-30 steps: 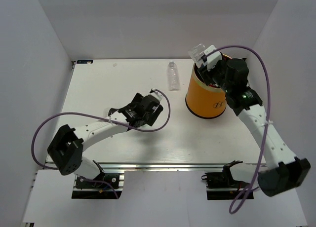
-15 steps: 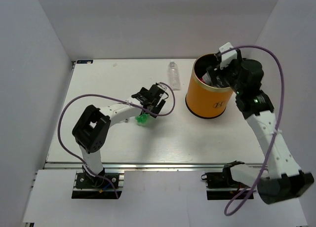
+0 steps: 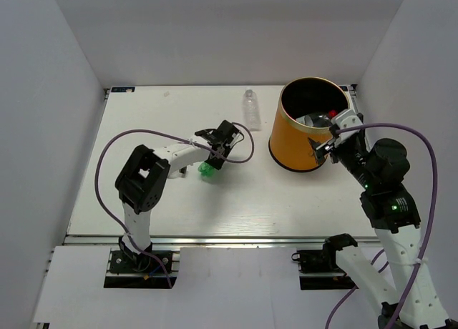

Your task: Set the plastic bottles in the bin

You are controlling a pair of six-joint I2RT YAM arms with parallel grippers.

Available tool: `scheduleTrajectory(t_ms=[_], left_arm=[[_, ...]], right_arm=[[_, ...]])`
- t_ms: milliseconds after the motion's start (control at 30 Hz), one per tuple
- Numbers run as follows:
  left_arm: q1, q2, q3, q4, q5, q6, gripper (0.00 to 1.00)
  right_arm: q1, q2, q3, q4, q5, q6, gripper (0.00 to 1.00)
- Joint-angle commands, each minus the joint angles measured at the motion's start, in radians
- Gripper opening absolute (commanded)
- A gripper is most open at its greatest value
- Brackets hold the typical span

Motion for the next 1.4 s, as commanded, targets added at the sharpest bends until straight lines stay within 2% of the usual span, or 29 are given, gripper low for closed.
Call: scheduleTrajectory(t_ms=[0, 67, 100, 133, 200, 267, 400, 533, 667, 800, 933, 1133, 1200, 1233, 1267, 1367], left_arm=[[-0.028, -0.104, 0.090, -0.012, 0.043, -0.002, 0.15], [-0.028, -0.149, 0.154, -0.024, 0.084, -0.017, 0.08], [-0.040, -0.175, 0.173, -0.014, 0.094, -0.028, 0.07], [-0.040, -0.221, 0.191, -0.014, 0.103, -0.037, 0.04], [-0.052, -0.236, 0.265, 0.000, 0.112, -0.049, 0.01], [-0.063, -0.246, 0.353, 0.018, 0.112, -0.058, 0.01], [-0.086, -0.221, 0.470, 0.095, 0.158, -0.058, 0.00], [-0.121, -0.177, 0.619, 0.161, 0.233, -0.048, 0.00], [-0.156, -0.114, 0.647, 0.313, 0.328, -0.034, 0.00], [-0.176, -0.025, 0.702, 0.478, 0.402, -0.034, 0.00], [-0.207, 0.070, 0.794, 0.529, 0.413, -0.015, 0.00], [-0.216, 0.121, 0.794, 0.656, 0.396, -0.006, 0.06], [-0.216, 0.177, 0.854, 0.646, 0.385, -0.024, 0.20], [-0.216, 0.200, 0.878, 0.625, 0.385, -0.034, 0.35], [-0.216, 0.220, 0.918, 0.580, 0.376, -0.034, 0.65], [-0.216, 0.250, 0.919, 0.552, 0.345, -0.043, 0.96]], right_arm=[[-0.002, -0.064, -0.038, -0.035, -0.018, 0.013, 0.86], [-0.002, -0.083, -0.067, -0.045, -0.009, 0.011, 0.67], [-0.002, -0.106, -0.076, -0.051, -0.005, 0.014, 0.53], [-0.002, -0.126, -0.102, -0.049, 0.052, 0.019, 0.26], [-0.002, -0.166, -0.177, -0.018, 0.133, 0.059, 0.00], [-0.002, -0.226, -0.220, 0.016, 0.257, 0.125, 0.00], [-0.002, -0.301, -0.354, 0.068, 0.298, 0.189, 0.00], [0.002, -0.342, -0.414, 0.119, 0.363, 0.214, 0.00], [0.004, -0.377, -0.435, 0.136, 0.432, 0.226, 0.00], [0.004, -0.408, -0.461, 0.123, 0.425, 0.223, 0.00], [0.010, -0.398, -0.467, 0.096, 0.344, 0.219, 0.00], [0.030, -0.364, -0.466, 0.070, 0.266, 0.191, 0.00], [0.038, -0.349, -0.466, 0.060, 0.258, 0.189, 0.00], [0.044, -0.347, -0.464, 0.059, 0.258, 0.185, 0.00], [0.047, -0.342, -0.466, 0.059, 0.261, 0.186, 0.00], [0.059, -0.352, -0.467, 0.059, 0.265, 0.186, 0.00]])
